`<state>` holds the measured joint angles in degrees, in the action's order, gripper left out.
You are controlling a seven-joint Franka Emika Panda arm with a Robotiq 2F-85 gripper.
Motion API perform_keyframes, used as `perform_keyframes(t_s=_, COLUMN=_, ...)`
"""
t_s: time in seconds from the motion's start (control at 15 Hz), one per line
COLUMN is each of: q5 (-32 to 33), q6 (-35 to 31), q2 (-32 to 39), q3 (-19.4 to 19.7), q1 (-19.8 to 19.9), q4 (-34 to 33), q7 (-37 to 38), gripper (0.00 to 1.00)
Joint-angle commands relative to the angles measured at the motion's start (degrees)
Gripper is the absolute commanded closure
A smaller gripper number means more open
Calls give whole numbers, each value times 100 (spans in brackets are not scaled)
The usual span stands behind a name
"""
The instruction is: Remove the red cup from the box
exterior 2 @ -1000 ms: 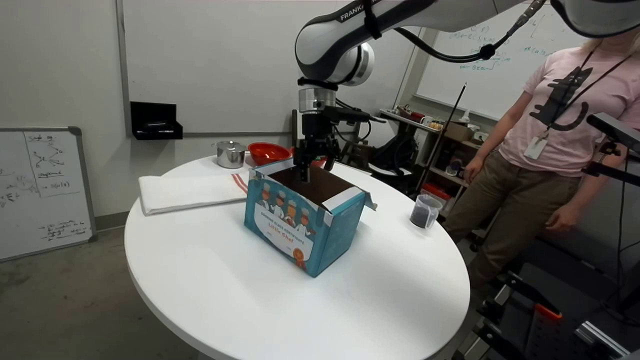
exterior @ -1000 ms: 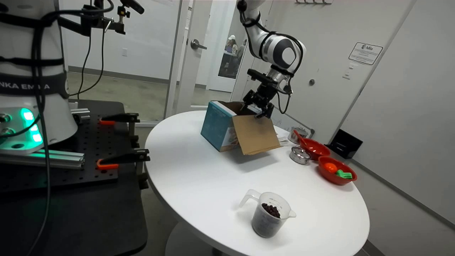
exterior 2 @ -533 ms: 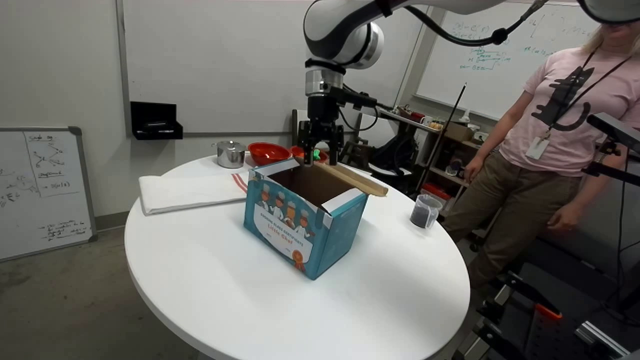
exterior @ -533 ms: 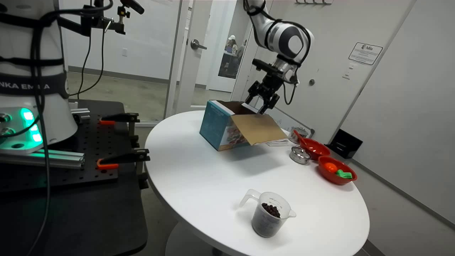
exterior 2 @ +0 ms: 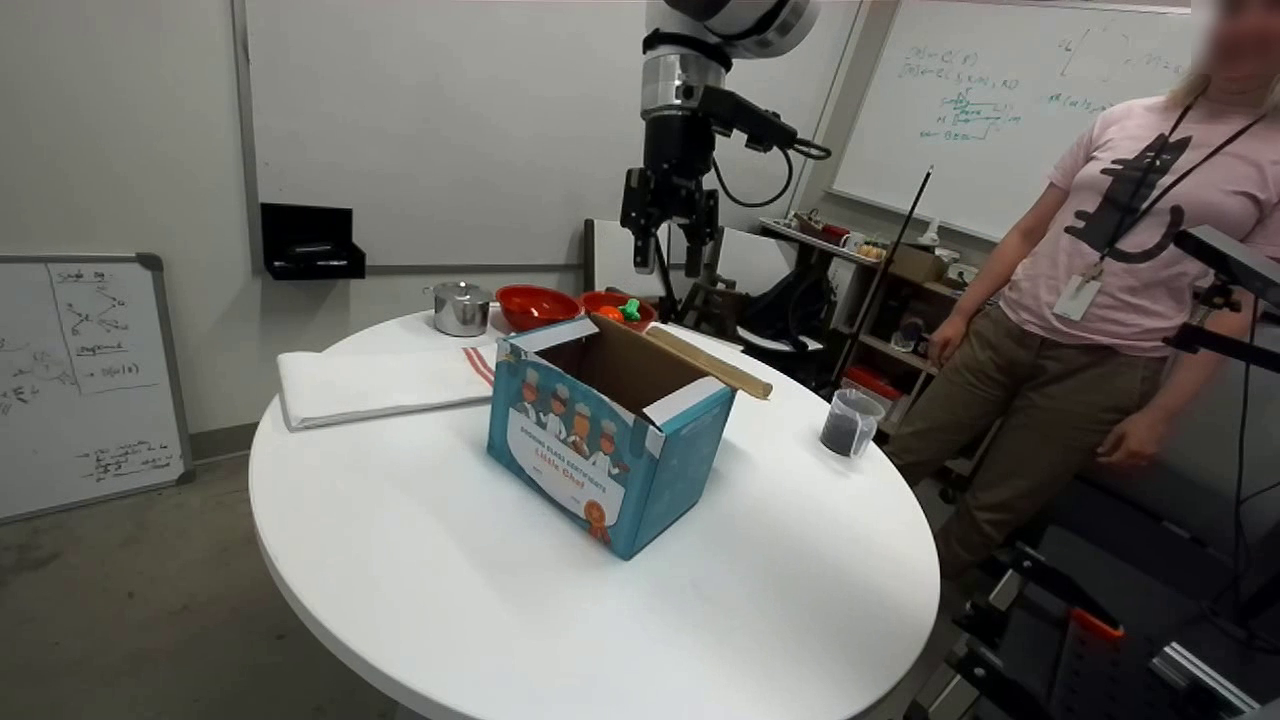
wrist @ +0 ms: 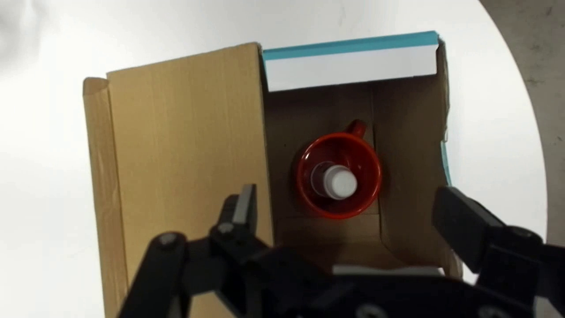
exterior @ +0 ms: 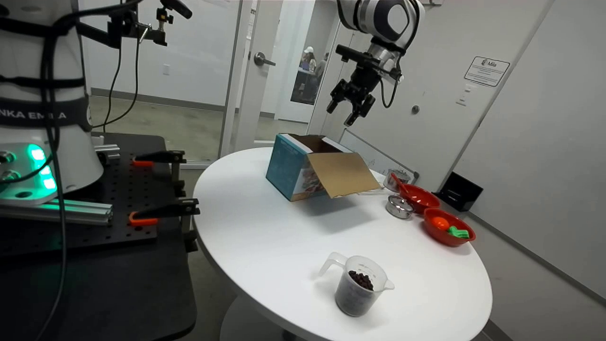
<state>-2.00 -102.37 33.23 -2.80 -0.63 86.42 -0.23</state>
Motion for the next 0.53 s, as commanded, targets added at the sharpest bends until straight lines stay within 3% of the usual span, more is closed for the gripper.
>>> perform_keyframes(t_s=0.0, q5=-118, q6=211, q2=-97, q3=-101, q1=-128, q4=144, q7=-67, gripper=0)
perform_keyframes(t_s=0.47, q5=-151, q6=466, q2=512, q3=-225, q1=-338, q4=-261, q7=-20, gripper=0)
